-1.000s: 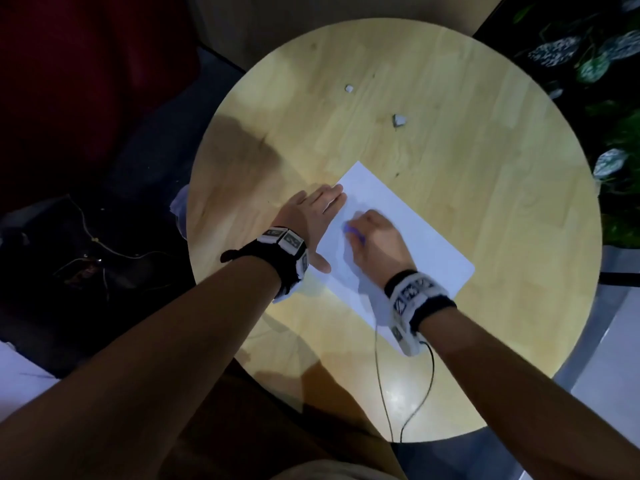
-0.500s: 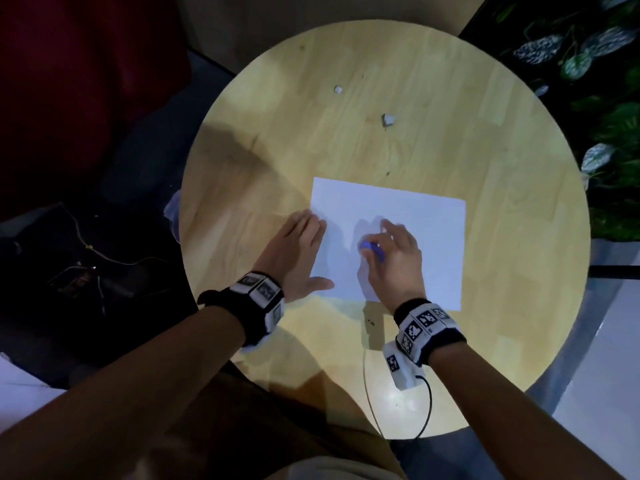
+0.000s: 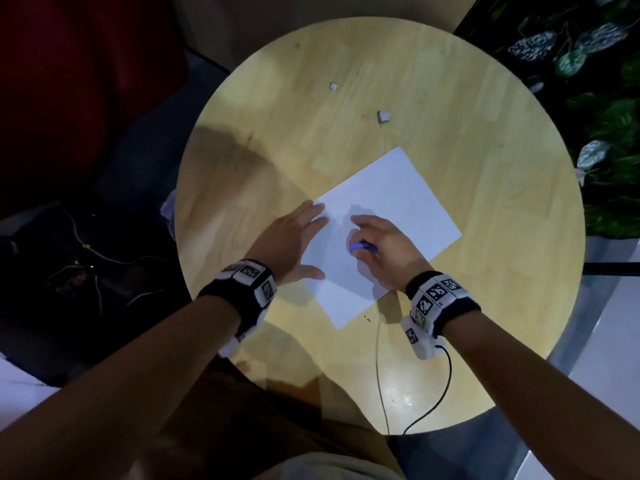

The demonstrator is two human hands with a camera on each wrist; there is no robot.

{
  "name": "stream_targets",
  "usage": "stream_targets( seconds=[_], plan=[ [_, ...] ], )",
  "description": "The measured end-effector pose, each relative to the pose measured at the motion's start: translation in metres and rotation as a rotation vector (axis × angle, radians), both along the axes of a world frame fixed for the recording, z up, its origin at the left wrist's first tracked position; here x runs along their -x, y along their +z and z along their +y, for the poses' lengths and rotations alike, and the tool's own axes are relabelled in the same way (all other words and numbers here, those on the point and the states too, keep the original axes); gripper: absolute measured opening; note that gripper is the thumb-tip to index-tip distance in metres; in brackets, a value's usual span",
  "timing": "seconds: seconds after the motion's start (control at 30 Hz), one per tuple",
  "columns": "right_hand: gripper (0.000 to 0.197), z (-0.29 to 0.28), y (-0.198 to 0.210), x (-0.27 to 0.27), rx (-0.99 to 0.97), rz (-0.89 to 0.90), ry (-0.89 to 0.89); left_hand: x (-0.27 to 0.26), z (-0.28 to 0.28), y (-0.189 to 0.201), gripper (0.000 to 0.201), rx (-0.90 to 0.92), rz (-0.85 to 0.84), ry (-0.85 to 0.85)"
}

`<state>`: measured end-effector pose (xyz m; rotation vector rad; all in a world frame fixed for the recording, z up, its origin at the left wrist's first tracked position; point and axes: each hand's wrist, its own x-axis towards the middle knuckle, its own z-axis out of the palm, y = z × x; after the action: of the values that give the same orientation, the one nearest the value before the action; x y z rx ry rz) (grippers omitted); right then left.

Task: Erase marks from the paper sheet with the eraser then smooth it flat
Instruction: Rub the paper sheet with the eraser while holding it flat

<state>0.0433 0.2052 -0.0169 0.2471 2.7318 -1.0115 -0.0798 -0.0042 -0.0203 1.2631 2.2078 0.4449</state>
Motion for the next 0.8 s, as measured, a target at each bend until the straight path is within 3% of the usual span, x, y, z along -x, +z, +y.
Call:
stream_targets(
  seconds=[0.07, 0.2, 0.43, 0.5, 0.57, 0.67, 0.8],
  plan=[
    [0.014, -0.007, -0.001, 0.0, -0.075, 0.105, 0.033, 0.002, 0.004, -0.008, 0.114, 0.042, 0.05, -0.047],
    [0.013, -0.022, 0.001, 0.007, -0.084, 0.13, 0.043, -0.003, 0.005, -0.014, 0.124, 0.12, 0.107, -0.066],
    [0.016, -0.033, -0.007, 0.039, -0.134, 0.113, -0.21, 0.001, 0.012, -0.017, 0.13, 0.172, 0.146, -0.135],
    [0.014, -0.05, -0.005, 0.018, -0.111, 0.143, -0.137, 0.001, 0.011, -0.018, 0.13, 0.178, 0.142, -0.14],
    [0.011, -0.062, 0.002, -0.004, -0.075, 0.151, 0.053, 0.001, 0.012, -0.019, 0.131, 0.182, 0.135, -0.142],
    [0.007, -0.048, 0.009, 0.015, -0.106, 0.105, 0.208, 0.005, 0.015, -0.019, 0.134, 0.198, 0.113, -0.134],
    [0.013, -0.028, 0.001, 0.054, -0.195, 0.104, -0.116, 0.007, 0.019, -0.016, 0.137, 0.215, 0.118, -0.14]
  ],
)
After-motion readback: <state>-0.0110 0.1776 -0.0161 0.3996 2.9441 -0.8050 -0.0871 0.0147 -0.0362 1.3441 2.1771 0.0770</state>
